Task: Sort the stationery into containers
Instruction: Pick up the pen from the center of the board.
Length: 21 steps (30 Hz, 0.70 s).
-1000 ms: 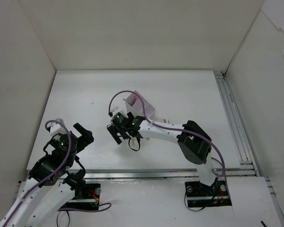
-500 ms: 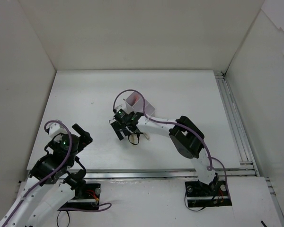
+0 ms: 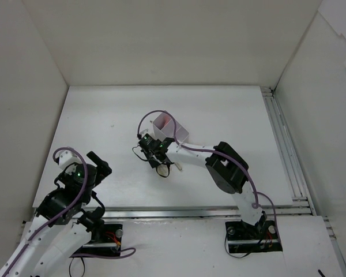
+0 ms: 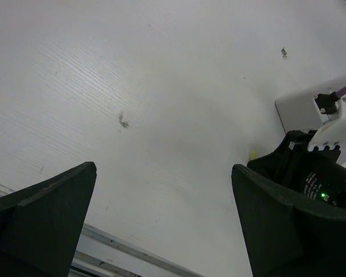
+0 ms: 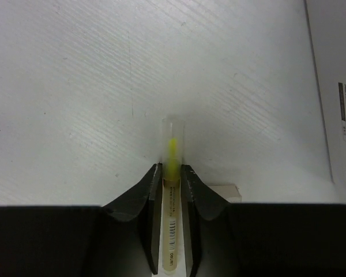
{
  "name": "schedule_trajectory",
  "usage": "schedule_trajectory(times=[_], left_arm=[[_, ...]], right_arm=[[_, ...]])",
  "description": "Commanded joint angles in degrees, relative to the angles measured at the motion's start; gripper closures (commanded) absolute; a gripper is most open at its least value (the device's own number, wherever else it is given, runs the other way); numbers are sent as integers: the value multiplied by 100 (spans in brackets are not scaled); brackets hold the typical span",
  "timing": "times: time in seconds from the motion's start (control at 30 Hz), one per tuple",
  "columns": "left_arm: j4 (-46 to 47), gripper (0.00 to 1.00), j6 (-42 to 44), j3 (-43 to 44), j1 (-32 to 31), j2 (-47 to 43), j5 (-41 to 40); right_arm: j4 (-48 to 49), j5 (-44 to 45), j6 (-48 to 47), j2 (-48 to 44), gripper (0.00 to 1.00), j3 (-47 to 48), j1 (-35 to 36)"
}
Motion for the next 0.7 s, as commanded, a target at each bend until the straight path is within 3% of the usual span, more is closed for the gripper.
schedule_trajectory(times=[0.0,0.03,0.3,0.5,0.67], left_arm=[[12,0,-59,210,2,10,-152],[12,0,-50,202,2,1,-152],[-6,0,-164,175,2,97,-196],[-41,0,-164,289,2,221,-231],[-111,0,-173,368,-50,264,-345]], right_arm=[[-50,68,15,-110,88,65,-16],[-50,34,-2,-101,100,100,-33],[450,-441,-424,-530,100,-21,-42],[3055,-1205,-890,-1954,100,-1216,-165],[4308,-1031,-1521,-2815,100,-1903,-402]])
